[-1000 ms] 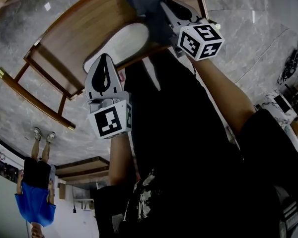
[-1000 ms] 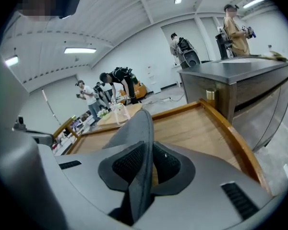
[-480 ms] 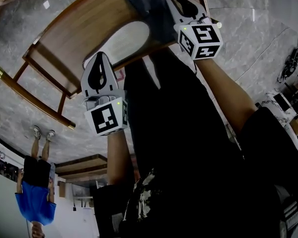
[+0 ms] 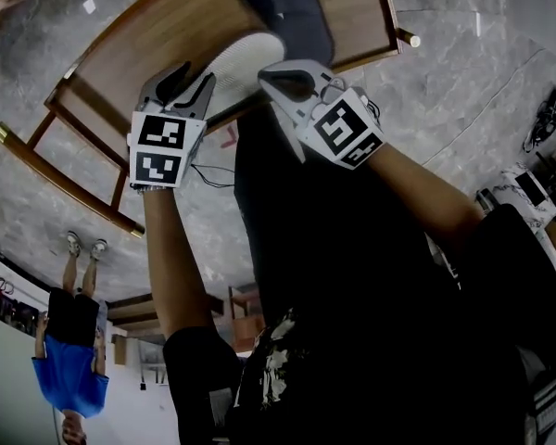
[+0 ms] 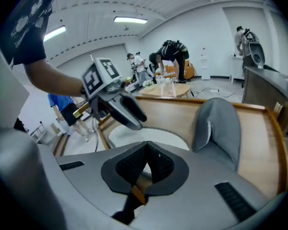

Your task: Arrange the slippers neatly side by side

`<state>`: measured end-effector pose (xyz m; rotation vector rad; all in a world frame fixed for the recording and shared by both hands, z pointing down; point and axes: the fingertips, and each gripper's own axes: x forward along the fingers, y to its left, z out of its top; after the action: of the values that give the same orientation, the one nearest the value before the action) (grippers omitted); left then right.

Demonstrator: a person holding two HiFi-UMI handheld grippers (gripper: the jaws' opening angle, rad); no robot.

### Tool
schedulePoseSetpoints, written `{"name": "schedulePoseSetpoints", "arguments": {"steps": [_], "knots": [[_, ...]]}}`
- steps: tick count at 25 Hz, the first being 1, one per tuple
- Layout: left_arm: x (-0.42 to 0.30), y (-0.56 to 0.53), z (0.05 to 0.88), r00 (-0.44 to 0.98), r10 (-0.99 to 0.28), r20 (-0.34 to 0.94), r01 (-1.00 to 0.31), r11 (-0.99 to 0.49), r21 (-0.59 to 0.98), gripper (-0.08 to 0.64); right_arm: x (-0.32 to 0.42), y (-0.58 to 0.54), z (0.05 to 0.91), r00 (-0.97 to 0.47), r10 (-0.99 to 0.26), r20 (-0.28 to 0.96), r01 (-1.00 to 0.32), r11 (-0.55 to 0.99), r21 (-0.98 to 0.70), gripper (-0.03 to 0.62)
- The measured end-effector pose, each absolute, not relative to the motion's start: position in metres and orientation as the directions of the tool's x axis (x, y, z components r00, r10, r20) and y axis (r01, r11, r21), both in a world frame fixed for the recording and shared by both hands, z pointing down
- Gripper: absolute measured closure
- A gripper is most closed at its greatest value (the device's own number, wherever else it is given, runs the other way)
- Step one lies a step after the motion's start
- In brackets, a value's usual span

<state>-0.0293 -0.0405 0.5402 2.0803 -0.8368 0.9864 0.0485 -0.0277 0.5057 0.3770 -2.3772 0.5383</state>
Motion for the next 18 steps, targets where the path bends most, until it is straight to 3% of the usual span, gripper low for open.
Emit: {"name": "schedulePoseSetpoints", "arguments": {"steps": [5, 18], "knots": [[-0.021, -0.032, 0.560, 0.567, -0.028, 0.823, -0.671, -0.595, 0.442, 0.394, 0.043, -0.013, 0.528, -0.703, -0.062, 0.709, -0.388, 0.868, -0.309, 0.594], [-0.014, -0.025, 0.557, 0.629, 0.045, 0.776, -0.616, -0.580, 0.533, 0.465, 0.049, -0.013, 0.545, -0.664, -0.064, 0.745, -0.405, 0.868, -0.287, 0.594]]}}
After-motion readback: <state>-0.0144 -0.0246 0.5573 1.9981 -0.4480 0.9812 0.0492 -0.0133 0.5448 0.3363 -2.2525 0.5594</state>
